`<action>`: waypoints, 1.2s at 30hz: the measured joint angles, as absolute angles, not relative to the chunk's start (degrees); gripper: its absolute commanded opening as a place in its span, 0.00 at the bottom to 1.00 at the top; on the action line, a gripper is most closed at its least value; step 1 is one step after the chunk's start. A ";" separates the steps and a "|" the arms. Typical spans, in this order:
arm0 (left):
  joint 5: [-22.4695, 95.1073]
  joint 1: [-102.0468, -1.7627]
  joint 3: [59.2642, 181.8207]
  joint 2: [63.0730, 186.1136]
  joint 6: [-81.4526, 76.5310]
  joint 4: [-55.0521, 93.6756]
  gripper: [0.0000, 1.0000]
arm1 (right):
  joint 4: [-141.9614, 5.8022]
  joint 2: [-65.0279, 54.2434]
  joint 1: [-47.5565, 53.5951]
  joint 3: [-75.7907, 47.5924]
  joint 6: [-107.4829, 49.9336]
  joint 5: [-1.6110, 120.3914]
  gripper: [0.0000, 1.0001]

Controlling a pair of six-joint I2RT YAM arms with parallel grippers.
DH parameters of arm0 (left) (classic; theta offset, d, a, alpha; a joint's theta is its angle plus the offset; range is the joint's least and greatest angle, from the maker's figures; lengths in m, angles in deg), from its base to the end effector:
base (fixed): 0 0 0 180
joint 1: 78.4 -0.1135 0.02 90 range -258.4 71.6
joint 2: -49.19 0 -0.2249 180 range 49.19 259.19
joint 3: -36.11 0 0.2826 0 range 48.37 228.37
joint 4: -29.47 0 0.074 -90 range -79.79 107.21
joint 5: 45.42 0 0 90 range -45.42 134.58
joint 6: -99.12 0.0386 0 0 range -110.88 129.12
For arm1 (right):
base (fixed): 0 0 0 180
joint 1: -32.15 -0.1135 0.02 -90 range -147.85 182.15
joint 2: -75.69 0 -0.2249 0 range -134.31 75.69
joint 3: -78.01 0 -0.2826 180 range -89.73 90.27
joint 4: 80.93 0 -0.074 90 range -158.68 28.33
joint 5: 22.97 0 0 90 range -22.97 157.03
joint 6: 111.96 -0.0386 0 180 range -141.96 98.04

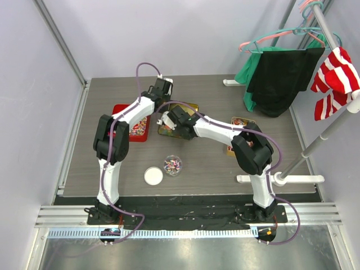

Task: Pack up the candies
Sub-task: Scoop the fake candies from the storage box, then place the fake candies in the packing bottle.

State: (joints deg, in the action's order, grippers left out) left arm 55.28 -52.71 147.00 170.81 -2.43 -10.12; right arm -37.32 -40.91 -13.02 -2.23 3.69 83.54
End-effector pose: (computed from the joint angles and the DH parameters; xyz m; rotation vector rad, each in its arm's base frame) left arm 0.4420 -0.2047 0.1663 0.2174 2.4196 -0.0642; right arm 0.3222 0.3085 0.1362 -1.4122 2.1565 -0.2531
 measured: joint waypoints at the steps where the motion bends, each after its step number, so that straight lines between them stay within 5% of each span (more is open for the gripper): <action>1: 55.28 -52.71 147.22 171.03 -2.43 -10.17 0.00 | -37.45 -40.80 -12.72 -2.23 3.49 82.84 0.01; 28: 52.55 -54.11 153.80 178.55 -2.43 -15.54 0.00 | -37.89 -33.83 -6.81 -6.78 -0.49 63.41 0.01; 36: 51.76 -55.44 155.99 180.32 -2.48 -17.45 0.07 | -35.07 -27.33 -6.86 -10.40 1.33 61.60 0.01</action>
State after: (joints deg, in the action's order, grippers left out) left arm 51.76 -55.44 155.99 180.32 -2.48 -17.45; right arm -35.07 -27.33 -6.86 -10.40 1.33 61.60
